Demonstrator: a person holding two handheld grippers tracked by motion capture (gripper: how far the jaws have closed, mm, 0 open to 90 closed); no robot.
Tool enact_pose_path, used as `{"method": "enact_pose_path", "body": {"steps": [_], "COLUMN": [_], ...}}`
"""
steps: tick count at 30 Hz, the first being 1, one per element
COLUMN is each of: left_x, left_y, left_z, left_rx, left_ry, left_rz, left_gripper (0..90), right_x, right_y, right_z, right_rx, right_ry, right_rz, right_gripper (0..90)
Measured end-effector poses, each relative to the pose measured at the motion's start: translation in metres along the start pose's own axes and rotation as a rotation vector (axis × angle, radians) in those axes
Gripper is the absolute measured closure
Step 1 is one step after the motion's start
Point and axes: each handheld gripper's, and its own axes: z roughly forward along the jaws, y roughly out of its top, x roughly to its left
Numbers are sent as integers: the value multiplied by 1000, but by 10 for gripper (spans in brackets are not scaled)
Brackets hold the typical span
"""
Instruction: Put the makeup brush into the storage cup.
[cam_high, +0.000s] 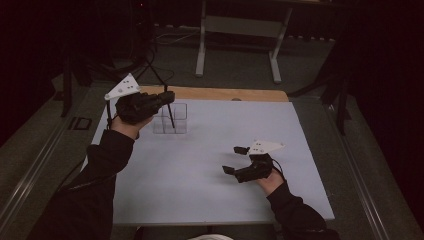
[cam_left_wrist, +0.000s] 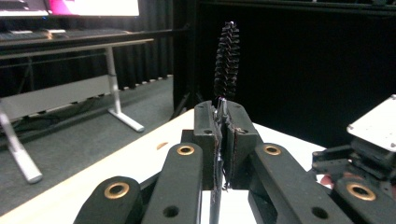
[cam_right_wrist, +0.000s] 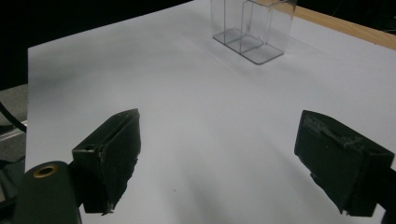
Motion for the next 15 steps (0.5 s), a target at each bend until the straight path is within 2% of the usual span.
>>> {"method": "enact_pose_path", "body": {"steps": [7, 15], "left_x": [12, 29], "left_y": [10, 22], "left_z": [1, 6], "left_rx": [-5, -15], "left_ry": [36, 81], "left_rz": [5, 19], "left_gripper": [860, 859], "right_x": [1, 2], "right_y": [-1, -2], "right_z": [-6, -4], "right_rx": [-15, -4], "right_ry": [6, 13], "right_rz": [5, 6], "right_gripper": [144, 144]}}
